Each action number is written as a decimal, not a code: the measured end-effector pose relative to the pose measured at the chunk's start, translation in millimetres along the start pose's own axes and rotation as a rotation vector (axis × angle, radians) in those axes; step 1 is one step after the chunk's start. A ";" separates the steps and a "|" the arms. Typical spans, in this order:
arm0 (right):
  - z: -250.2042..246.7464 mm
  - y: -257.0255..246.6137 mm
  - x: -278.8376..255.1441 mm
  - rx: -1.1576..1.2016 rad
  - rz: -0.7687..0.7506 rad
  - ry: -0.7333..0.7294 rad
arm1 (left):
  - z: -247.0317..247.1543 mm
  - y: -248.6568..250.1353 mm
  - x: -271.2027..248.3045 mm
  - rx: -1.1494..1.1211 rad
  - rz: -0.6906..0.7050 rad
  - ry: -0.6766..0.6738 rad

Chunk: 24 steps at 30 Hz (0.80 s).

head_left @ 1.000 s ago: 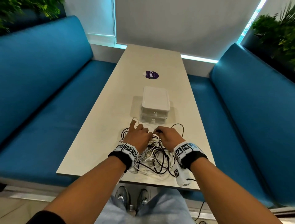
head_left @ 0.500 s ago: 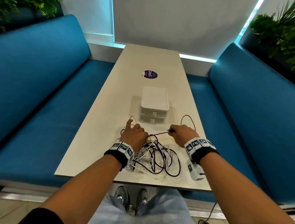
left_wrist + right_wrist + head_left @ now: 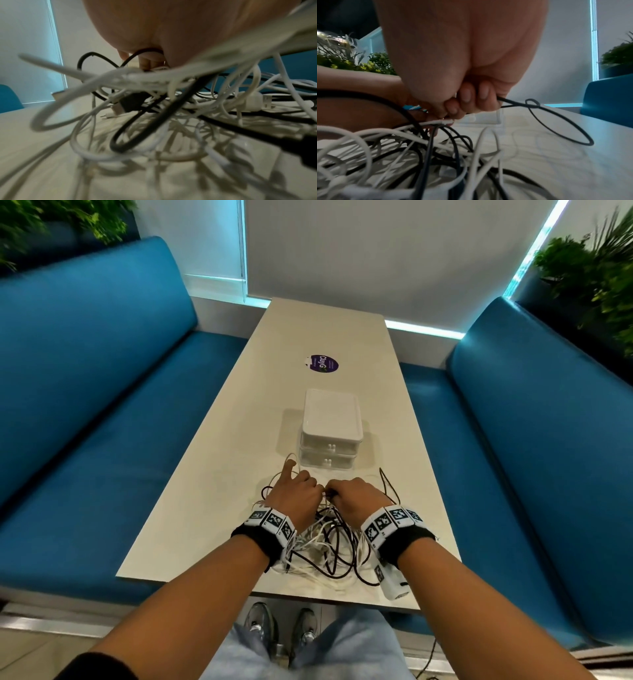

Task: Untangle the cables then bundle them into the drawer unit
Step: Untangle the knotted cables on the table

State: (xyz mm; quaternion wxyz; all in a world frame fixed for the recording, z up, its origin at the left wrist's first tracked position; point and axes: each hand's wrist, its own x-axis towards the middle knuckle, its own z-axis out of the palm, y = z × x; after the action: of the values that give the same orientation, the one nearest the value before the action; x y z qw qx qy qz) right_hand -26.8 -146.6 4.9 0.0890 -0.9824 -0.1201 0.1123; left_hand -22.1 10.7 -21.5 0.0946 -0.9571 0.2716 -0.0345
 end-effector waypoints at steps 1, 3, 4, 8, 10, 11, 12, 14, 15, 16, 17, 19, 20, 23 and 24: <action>1.3 -1.1 1.5 0.010 0.000 -0.015 | 0.8 0.6 -0.5 -0.015 -0.001 0.007; 3.2 0.2 2.0 0.023 0.011 -0.005 | 4.2 -0.3 -2.5 -0.048 0.002 0.041; 3.5 1.6 1.3 0.024 0.011 0.008 | 5.4 -1.3 -3.5 -0.062 -0.002 0.060; -0.1 11.2 -2.7 0.008 0.033 0.054 | 6.0 -2.3 -4.0 -0.067 -0.027 0.069; -3.3 20.3 -4.1 0.003 0.082 0.065 | 7.0 -2.5 -4.2 -0.065 -0.036 0.053; -5.5 25.8 -5.2 0.003 0.110 0.063 | 8.6 -3.7 -4.9 -0.073 -0.041 0.050; -8.2 32.1 -7.6 0.005 0.141 0.062 | 10.3 -5.6 -5.8 -0.086 -0.046 0.054; -13.0 46.8 -14.2 0.010 0.207 0.076 | 12.1 -10.2 -6.6 -0.114 -0.055 0.066; -14.0 54.2 -17.8 0.009 0.235 0.088 | 11.6 -11.3 -6.7 -0.123 -0.055 0.064; -14.0 59.3 -21.4 0.006 0.258 0.097 | 10.8 -11.4 -6.5 -0.129 -0.053 0.056; -12.8 62.2 -24.4 0.005 0.275 0.103 | 10.0 -10.7 -5.8 -0.132 -0.050 0.046; -8.3 61.0 -27.9 -0.020 0.292 0.117 | 9.0 -7.7 -3.2 -0.121 -0.048 0.027; -6.5 57.5 -29.1 -0.048 0.291 0.126 | 8.2 -6.5 -1.9 -0.108 -0.046 0.013; -3.4 43.5 -27.6 -0.051 0.223 0.147 | 3.9 -3.0 0.2 -0.042 -0.010 -0.013; -2.4 37.6 -25.5 -0.005 0.173 0.141 | 1.4 -1.5 1.0 -0.021 0.003 -0.015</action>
State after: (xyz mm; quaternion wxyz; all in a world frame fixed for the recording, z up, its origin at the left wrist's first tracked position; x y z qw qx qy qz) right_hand -42.2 -189.4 4.7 0.0848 -0.9947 -0.0286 0.0500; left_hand -20.3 11.7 -22.5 0.0866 -0.9579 0.2727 -0.0242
